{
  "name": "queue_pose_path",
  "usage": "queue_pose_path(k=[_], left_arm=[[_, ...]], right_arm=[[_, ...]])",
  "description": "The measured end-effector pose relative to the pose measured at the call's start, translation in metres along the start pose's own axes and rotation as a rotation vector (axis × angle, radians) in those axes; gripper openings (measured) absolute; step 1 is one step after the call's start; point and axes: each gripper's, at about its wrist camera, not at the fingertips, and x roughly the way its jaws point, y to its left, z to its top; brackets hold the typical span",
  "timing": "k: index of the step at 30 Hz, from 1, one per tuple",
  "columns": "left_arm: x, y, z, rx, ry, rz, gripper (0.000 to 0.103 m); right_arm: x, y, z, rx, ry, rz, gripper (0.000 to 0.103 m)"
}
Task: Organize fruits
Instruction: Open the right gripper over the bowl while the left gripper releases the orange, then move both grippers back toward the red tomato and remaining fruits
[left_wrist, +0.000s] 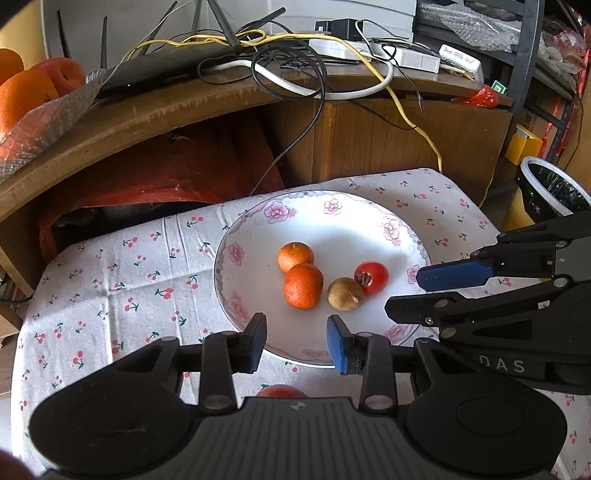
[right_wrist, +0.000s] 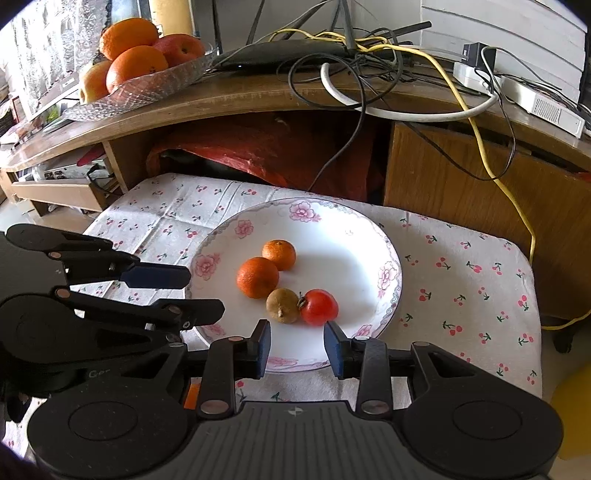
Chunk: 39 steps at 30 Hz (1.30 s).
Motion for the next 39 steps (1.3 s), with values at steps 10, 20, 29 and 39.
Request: queue_pose_path(k=[10,20,29,39], left_arm=[[-0.019,-0.002,-0.010,0.036,-0.006,-0.011,0.044],[-0.039,-0.006,-0.028,0.074,0.008,-0.043,0.045],[-0.053,-0.014,-0.052,0.135,0.040,-0.094,0.046],[-0.052,-0.008,-0.067,0.141,0.079,-0.099,0.046]], right_arm=[[-0.013,0.011,-0.007,-0.034,0.004,0.027,0.035],[-0.022,0.029,-0.025,-0.107,0.050,0.085,0.035],[-0.026,0.039,-0.048,-0.179,0.119,0.154,0.035],[-0.015,0.047,-0.050,-0.232,0.158,0.176,0.035]])
